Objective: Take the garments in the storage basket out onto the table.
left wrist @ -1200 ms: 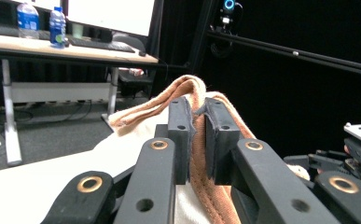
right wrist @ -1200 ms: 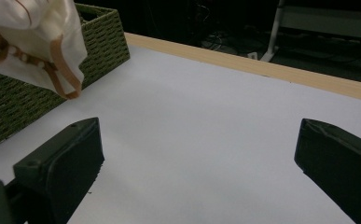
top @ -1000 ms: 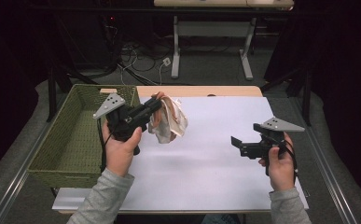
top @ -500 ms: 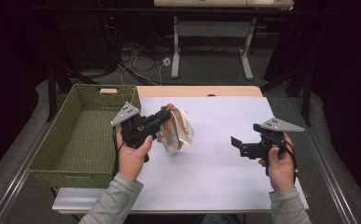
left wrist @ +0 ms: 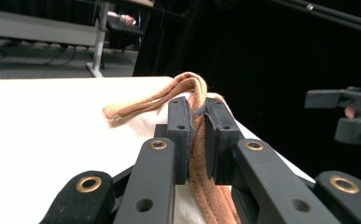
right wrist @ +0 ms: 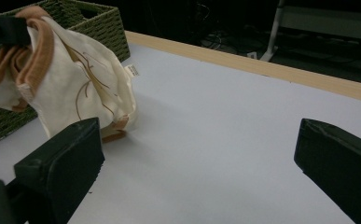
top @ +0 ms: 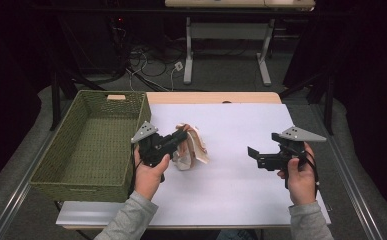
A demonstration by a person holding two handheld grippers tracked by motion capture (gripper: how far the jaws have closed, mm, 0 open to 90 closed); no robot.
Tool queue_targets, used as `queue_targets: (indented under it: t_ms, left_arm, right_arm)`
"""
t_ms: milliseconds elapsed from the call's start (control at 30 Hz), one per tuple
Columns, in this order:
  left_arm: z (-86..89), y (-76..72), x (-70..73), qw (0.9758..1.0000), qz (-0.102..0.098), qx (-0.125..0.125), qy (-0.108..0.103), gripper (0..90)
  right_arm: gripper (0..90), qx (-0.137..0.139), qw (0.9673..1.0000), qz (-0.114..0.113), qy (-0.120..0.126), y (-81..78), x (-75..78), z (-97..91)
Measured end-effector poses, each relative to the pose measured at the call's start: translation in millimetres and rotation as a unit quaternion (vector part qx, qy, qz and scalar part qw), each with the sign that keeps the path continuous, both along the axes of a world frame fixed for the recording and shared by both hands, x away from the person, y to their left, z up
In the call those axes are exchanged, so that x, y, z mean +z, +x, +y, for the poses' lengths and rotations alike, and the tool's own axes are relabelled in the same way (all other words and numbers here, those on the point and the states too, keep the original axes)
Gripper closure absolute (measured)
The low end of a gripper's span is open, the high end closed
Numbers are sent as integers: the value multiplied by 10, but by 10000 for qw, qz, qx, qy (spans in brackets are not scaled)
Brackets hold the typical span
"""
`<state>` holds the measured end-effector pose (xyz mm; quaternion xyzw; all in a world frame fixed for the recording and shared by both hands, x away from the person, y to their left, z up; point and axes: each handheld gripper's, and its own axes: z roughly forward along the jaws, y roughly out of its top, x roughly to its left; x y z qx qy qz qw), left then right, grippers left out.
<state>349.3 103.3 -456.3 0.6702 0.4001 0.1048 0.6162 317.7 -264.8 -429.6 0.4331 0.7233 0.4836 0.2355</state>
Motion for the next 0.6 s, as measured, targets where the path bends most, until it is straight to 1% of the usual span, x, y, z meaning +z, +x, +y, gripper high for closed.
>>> queue_targets:
  t_ms: [167, 367, 467, 600]
  left_arm:
    - [-19, 25, -135, 9998, 155, -33, 86, 816]
    - [-36, 56, -291, 9992, 370, -41, 139, 810]
    - [-40, 56, -324, 9990, 418, -36, 136, 806]
    - [-44, 51, -318, 9990, 399, -60, 172, 794]
  right_arm:
    - [10, 8, 10000, 17, -3, -2, -1, 6]
    - [10, 35, 10000, -3, -35, 2, -8, 9]
    - [11, 29, 10000, -4, -39, 2, -9, 8]
    - [13, 32, 10000, -4, -55, 2, -9, 13]
